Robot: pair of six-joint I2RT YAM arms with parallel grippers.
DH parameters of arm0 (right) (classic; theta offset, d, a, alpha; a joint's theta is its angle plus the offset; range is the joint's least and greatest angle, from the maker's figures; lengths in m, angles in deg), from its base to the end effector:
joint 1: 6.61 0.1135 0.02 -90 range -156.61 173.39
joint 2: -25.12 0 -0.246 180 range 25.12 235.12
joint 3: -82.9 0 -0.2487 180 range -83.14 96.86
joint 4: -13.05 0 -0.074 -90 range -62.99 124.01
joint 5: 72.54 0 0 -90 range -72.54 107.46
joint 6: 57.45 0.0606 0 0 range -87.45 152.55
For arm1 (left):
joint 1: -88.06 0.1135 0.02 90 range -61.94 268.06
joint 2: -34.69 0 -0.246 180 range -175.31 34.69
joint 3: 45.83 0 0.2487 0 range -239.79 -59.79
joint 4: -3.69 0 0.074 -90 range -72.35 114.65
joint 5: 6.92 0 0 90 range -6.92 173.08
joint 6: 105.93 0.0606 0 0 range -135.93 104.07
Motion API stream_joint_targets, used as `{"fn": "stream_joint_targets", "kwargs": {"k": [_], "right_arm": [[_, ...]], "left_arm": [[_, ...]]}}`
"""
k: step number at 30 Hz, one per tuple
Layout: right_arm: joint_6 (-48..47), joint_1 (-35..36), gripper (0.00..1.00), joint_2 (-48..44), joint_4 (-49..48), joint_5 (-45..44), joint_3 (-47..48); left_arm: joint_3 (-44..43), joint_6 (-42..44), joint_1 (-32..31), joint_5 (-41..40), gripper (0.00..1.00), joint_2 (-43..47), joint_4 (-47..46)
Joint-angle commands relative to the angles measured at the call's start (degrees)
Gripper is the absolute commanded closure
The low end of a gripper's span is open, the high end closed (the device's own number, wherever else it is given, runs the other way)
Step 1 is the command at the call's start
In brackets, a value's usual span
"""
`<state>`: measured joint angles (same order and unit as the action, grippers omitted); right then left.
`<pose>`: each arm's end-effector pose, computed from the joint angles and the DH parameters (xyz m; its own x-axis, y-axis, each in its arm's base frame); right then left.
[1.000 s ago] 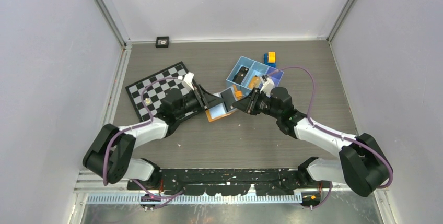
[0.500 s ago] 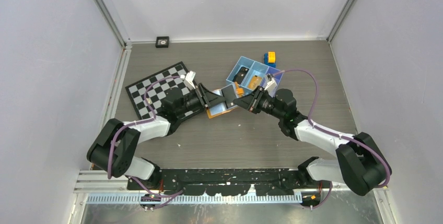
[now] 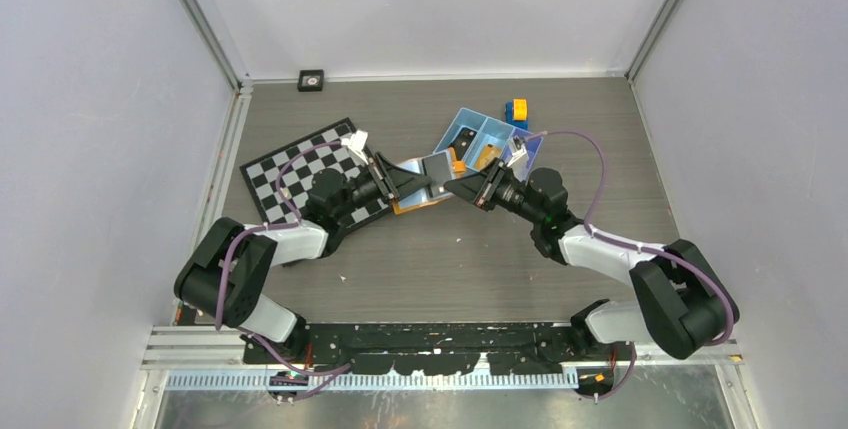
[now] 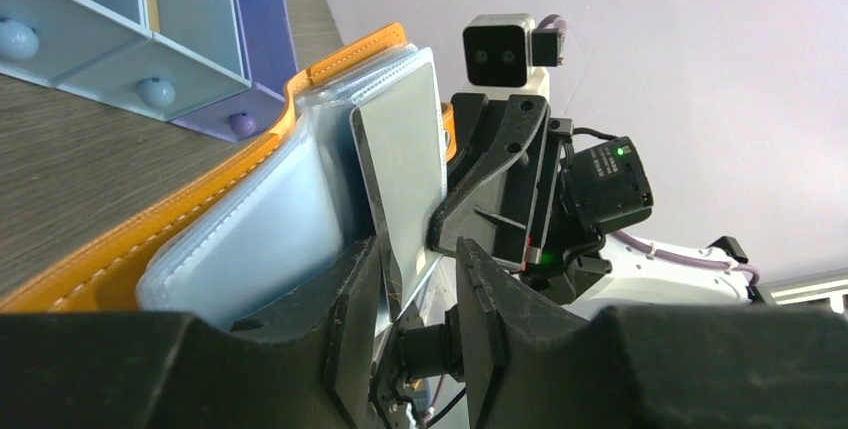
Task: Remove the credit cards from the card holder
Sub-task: Remove the credit card from the card holder.
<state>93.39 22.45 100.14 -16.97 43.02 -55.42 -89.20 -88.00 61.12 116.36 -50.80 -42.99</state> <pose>0.2431 0.1650 0.2070 -0.7361 0.4922 -0.4646 -0.3528 0.3069 0.8840 0.2608 -0.1698 0.2018 -0.8025 -0.4844 -0.3484 0.3342 0.1189 -0.9350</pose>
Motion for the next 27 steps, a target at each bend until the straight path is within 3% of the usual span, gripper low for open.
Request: {"fn": "stream_joint_targets", "kwargs": {"k": [1,5,11,17,21,23,27], "right_arm": [[2.07,1.30,0.99,1.80,-8.20,5.72,1.90],[3.32,1.31,1.00,3.90,-10.49,6.74,2.10],[4.62,1.28,0.99,4.63,-13.22,7.64,1.91],[1.50,1.18,0.60,-0.33,-10.22,5.40,0.59],[0.79,0.53,0.52,-3.82,-9.81,2.65,-1.41],[0.99,0.30,0.55,-4.62,-9.90,2.32,-1.79],[1.96,-0.14,0.84,-4.19,-9.80,2.22,-1.67]], "left_arm": [[0.19,-2.01,-1.28,4.71,0.68,1.13,-8.59],[-0.21,-1.96,-1.27,5.33,0.85,0.90,-8.60],[-0.93,-0.61,-1.07,5.75,1.00,0.05,-5.52],[-2.07,1.19,-0.83,6.46,1.00,0.50,-0.16],[-2.98,0.10,-0.83,8.44,1.00,-0.68,-0.30],[-3.39,-0.29,-0.83,9.29,1.00,-1.08,-0.44],[-4.18,-0.97,-0.82,10.33,1.00,-1.83,-0.40]]}}
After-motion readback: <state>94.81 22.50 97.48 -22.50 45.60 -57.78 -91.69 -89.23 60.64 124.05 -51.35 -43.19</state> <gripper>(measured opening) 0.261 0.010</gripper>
